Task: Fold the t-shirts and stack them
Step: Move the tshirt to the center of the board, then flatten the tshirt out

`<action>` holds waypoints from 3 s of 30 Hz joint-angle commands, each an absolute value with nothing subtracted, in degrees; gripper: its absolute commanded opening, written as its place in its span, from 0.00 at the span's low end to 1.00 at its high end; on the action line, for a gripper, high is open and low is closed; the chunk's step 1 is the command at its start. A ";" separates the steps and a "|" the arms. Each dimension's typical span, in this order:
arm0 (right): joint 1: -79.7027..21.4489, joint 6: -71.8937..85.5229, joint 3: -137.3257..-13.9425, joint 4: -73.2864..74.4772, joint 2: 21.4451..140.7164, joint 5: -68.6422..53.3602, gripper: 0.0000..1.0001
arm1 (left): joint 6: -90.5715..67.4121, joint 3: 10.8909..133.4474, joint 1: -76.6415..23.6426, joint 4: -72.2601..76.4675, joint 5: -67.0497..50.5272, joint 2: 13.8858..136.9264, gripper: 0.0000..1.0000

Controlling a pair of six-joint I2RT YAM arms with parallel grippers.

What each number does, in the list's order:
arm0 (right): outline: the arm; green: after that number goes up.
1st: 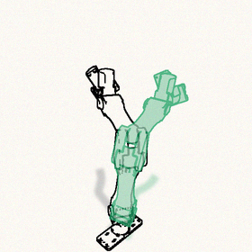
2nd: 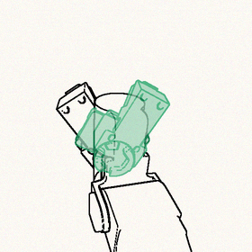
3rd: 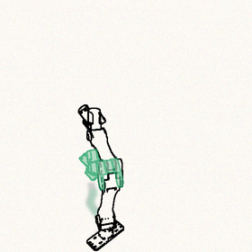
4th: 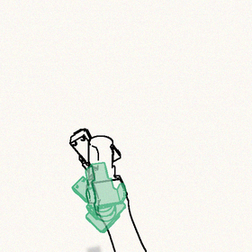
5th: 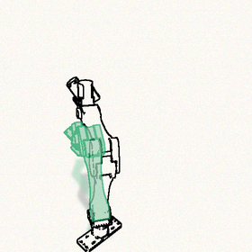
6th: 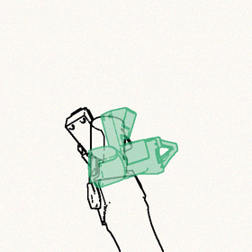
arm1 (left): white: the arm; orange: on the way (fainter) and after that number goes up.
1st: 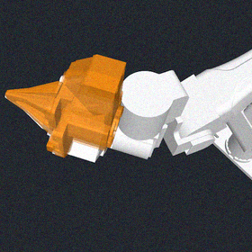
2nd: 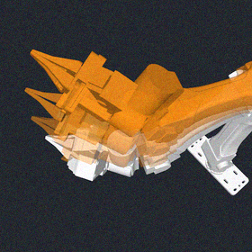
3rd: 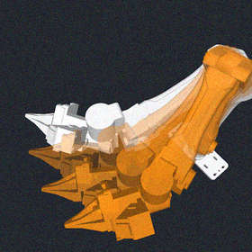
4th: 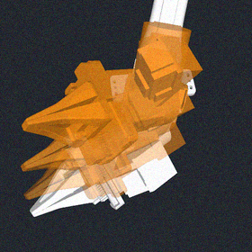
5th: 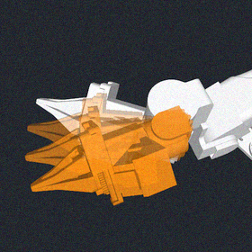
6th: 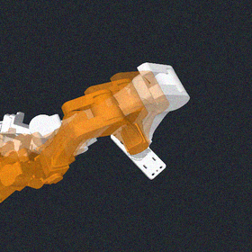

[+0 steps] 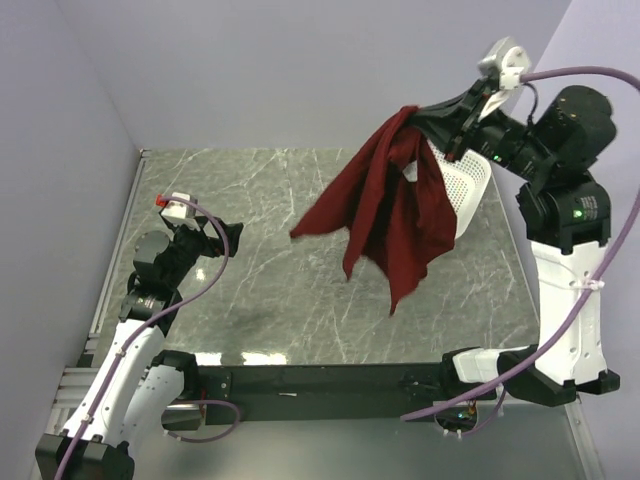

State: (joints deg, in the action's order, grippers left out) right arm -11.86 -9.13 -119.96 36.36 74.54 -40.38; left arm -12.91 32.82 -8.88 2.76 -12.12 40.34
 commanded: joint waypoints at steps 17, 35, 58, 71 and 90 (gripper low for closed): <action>-18.63 -15.29 -94.68 33.31 68.99 -51.16 0.10 | -11.95 34.54 -9.14 5.18 -12.30 38.76 0.99; -13.89 -18.28 -75.59 28.74 71.80 -19.34 0.94 | -12.39 34.54 -9.58 5.89 -15.90 39.55 0.99; -14.06 20.04 -113.72 40.07 120.14 14.23 0.78 | -11.51 34.89 -11.78 5.36 -16.00 40.60 0.99; -13.62 19.78 -119.45 42.45 131.48 14.15 0.63 | -10.90 35.07 -11.87 4.92 -15.73 41.66 1.00; -9.67 10.65 -106.18 38.59 121.83 14.76 0.02 | -10.72 35.16 -11.87 4.83 -16.70 40.78 0.99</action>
State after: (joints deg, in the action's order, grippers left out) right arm -11.31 14.00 -109.14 39.33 127.76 15.03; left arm -11.44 32.82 -11.62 3.55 -15.64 42.09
